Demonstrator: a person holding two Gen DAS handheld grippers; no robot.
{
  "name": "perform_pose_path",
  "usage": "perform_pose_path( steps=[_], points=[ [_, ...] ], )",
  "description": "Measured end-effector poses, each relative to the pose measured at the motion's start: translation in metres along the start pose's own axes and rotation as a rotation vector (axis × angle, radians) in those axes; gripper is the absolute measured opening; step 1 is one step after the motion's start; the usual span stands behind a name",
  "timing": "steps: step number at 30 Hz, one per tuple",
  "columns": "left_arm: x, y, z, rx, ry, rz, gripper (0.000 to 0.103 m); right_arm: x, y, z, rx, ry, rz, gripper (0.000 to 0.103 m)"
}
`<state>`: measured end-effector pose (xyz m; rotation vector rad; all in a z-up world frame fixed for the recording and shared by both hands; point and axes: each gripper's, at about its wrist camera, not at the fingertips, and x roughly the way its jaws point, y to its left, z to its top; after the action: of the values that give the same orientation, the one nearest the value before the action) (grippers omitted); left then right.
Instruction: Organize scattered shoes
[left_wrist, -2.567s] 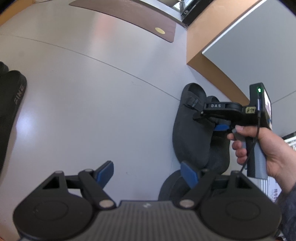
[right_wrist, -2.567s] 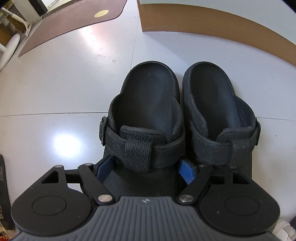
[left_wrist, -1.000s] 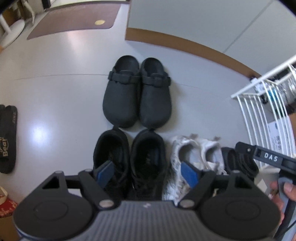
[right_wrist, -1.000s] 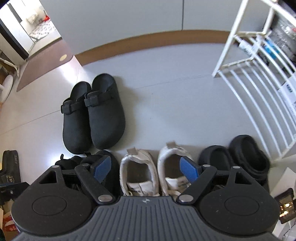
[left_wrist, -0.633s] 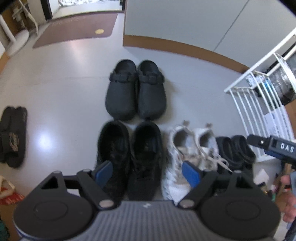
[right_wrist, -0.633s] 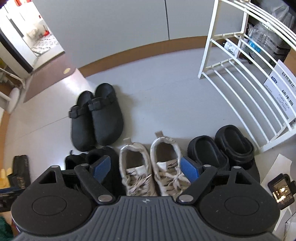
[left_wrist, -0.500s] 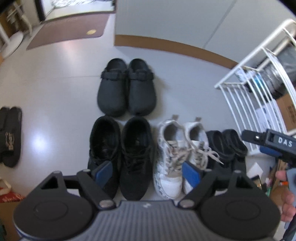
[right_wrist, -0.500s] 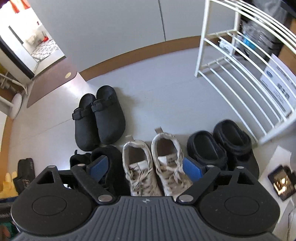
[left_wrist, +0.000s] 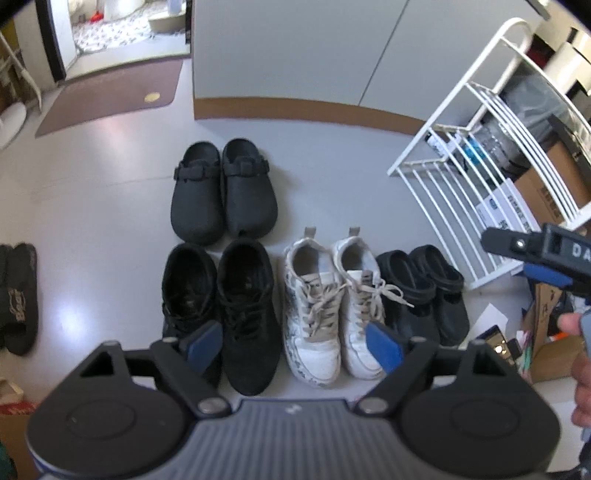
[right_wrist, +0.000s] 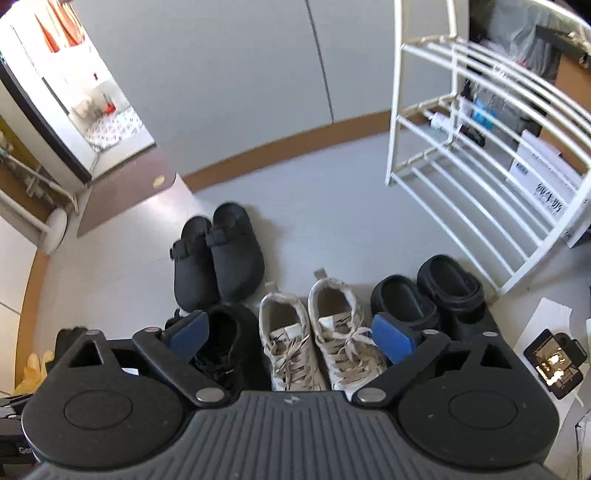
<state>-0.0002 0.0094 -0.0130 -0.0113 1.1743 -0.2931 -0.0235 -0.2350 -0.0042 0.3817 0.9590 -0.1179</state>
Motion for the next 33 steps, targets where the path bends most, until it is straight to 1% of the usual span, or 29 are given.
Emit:
perform_pose_path(
  steps=[5, 12, 14, 16, 18, 22, 25, 28, 30, 33],
  points=[
    [-0.011, 0.006, -0.005, -0.036, -0.018, -0.033, 0.094, -0.019, 0.008, -0.011, -0.063, -0.021, -0.003, 0.101],
    [-0.031, 0.004, -0.015, -0.015, -0.049, -0.059, 0.097, -0.036, 0.019, -0.031, -0.107, -0.004, 0.030, 0.101],
    [-0.035, 0.003, -0.018, -0.006, -0.060, -0.058, 0.097, -0.040, 0.023, -0.037, -0.128, 0.001, 0.035, 0.103],
    [-0.041, 0.003, -0.025, -0.017, -0.079, -0.067, 0.097, -0.046, 0.026, -0.041, -0.147, -0.011, 0.046, 0.103],
    [-0.046, 0.002, -0.029, -0.034, -0.090, -0.078, 0.097, -0.054, 0.029, -0.046, -0.151, -0.041, 0.060, 0.103],
    [-0.052, -0.006, -0.034, -0.002, -0.114, -0.078, 0.102, -0.064, 0.036, -0.052, -0.159, -0.076, 0.070, 0.103],
    [-0.052, -0.012, -0.033, 0.040, -0.115, -0.076, 0.102, -0.066, 0.040, -0.053, -0.165, -0.081, 0.018, 0.103],
    [-0.048, -0.013, -0.032, 0.034, -0.093, -0.094, 0.103, -0.065, 0.042, -0.053, -0.160, -0.072, -0.010, 0.103],
    [-0.043, -0.015, -0.030, 0.041, -0.074, -0.101, 0.103, -0.064, 0.042, -0.051, -0.156, -0.070, -0.011, 0.103],
    [-0.040, -0.020, -0.030, 0.062, -0.067, -0.083, 0.103, -0.061, 0.037, -0.049, -0.139, -0.056, -0.014, 0.103]
  ],
)
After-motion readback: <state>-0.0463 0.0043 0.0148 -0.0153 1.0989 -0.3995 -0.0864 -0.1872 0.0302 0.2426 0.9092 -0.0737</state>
